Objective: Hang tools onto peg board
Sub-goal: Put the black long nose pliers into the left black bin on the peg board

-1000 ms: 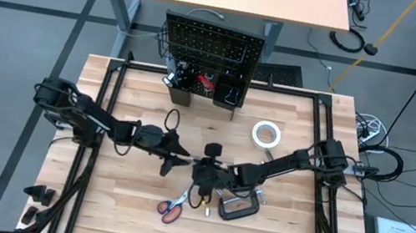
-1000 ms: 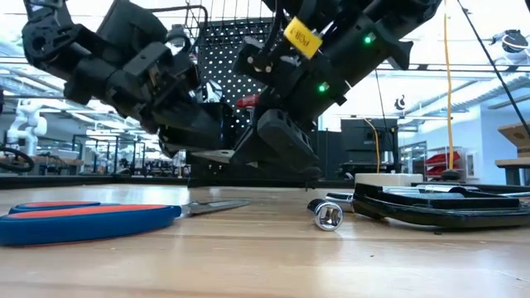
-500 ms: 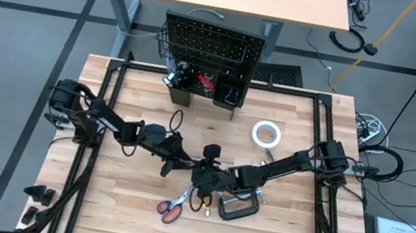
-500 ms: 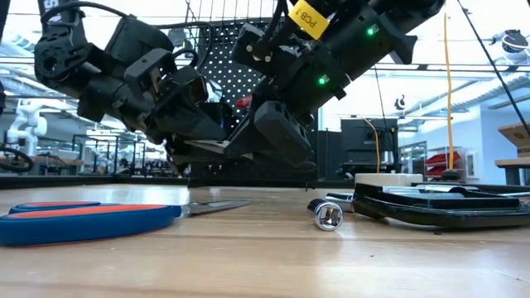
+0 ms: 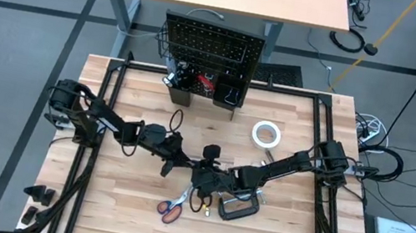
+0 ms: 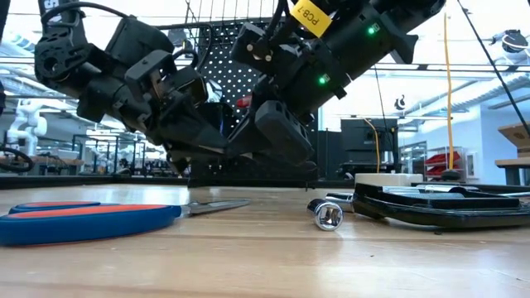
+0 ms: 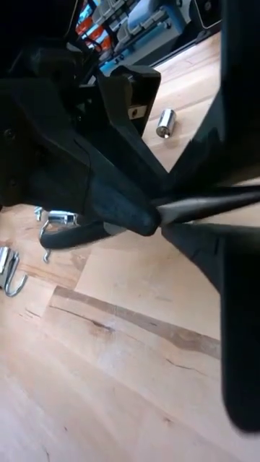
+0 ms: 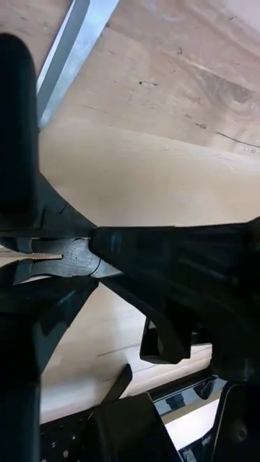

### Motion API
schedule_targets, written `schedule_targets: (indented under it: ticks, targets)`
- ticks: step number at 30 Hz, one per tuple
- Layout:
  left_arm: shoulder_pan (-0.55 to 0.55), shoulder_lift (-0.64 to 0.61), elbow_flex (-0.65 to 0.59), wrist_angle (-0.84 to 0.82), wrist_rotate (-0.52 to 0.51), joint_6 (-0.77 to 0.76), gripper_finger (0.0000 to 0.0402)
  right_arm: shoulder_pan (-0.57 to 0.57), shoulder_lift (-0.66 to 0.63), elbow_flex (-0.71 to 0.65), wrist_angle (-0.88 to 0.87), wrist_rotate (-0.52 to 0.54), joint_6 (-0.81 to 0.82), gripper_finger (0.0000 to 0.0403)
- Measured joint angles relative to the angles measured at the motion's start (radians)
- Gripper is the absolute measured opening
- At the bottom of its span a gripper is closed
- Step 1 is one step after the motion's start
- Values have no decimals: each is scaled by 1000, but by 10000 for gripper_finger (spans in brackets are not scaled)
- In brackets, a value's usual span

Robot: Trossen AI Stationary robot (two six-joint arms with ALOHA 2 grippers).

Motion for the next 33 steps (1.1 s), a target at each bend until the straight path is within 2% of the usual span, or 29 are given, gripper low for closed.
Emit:
schedule_targets:
  ticks: [3,5,8,16,22,25,29,31,33]
  targets:
    - [0,0,0,-2,-11,-4,20,0,0,0,-3,5,-2,54]
    - [0,1,0,-10,-13,13,13,0,0,0,-6,-6,2,28]
    - [0,2,0,-10,-13,21,14,0,-1,0,-11,-6,2,25]
    - [0,0,2,3,-44,20,14,12,-39,1,-105,9,-12,90]
    - [13,-25,2,-9,-50,48,14,50,-221,2,-246,75,70,150]
    - [39,-103,2,-11,-51,126,14,62,-330,2,-395,52,165,169]
    - [78,-271,2,-5,-93,183,14,68,-476,-2,-579,-93,305,177]
    - [85,-355,2,-5,-125,210,14,81,-542,-38,-589,-155,335,175]
    - [89,-435,2,11,-153,229,14,104,-617,-111,-524,-181,317,172]
